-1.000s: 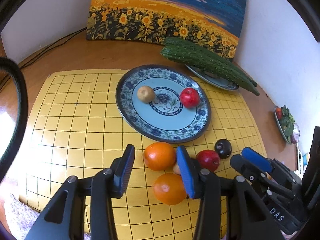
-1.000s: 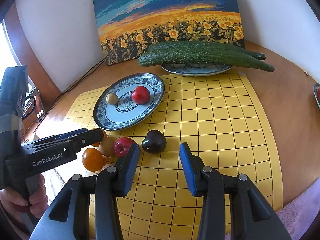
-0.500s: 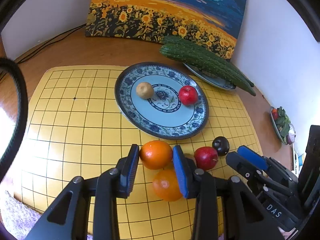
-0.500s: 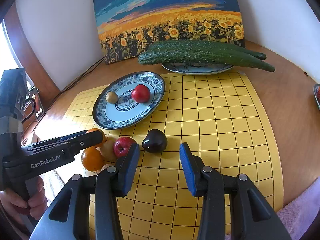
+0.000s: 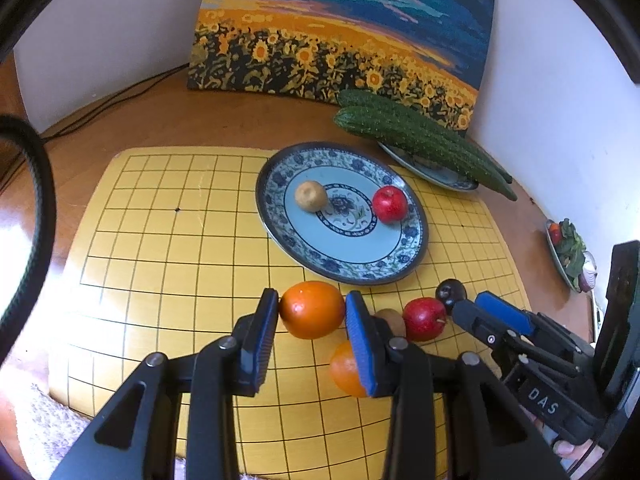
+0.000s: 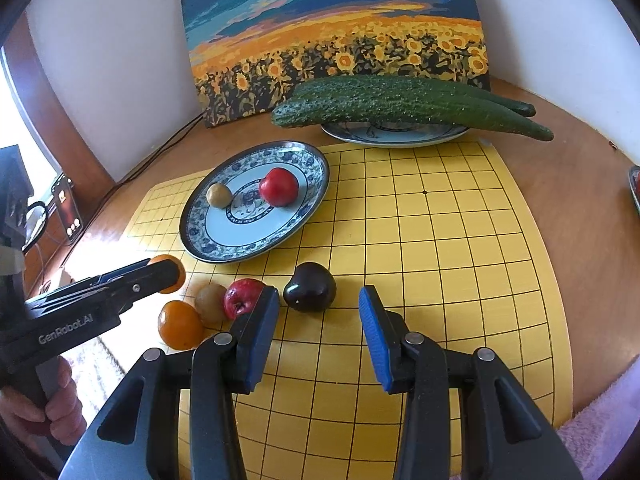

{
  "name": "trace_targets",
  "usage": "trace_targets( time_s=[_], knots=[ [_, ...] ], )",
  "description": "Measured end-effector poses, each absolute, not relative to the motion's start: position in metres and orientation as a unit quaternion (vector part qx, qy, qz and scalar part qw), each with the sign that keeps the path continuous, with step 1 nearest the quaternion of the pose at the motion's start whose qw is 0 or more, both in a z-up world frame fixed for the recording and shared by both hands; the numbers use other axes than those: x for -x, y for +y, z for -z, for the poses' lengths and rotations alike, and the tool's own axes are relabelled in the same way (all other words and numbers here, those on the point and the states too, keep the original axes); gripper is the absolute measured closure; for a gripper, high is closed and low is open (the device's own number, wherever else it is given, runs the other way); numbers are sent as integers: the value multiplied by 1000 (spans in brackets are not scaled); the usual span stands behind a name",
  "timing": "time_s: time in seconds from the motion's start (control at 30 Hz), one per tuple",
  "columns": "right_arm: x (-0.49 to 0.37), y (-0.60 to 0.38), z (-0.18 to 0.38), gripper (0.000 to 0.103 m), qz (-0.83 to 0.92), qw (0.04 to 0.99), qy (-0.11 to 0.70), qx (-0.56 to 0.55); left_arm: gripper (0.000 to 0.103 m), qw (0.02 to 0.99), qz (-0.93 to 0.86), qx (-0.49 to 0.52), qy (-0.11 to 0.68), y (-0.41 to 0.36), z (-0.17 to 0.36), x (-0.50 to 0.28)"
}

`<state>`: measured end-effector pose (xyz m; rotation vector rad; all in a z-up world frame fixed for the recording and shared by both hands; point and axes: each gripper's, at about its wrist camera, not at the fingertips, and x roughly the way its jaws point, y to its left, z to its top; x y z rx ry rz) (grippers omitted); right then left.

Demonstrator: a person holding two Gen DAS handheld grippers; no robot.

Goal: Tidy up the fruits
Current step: 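Grasp an orange with the left tool while the right tool grasps the dark plum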

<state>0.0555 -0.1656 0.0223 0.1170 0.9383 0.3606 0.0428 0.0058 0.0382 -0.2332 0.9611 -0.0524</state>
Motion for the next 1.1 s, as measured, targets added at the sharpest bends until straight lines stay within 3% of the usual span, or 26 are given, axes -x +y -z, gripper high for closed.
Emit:
trace_targets(
  time_s=[0.3,0.63,1.1],
  knots=[
    [-63,-161,-19,60,-169,872,457,-59,67,883,22,114,456,10,-39,-41],
    [-66,-153,-16,72,-181,866,462,-52,67,882,20,117,455,13,-40,-41],
    [-66,-157,-22,73,-181,870,456,-52,67,886,20,112,450,13,-44,-46]
  ],
)
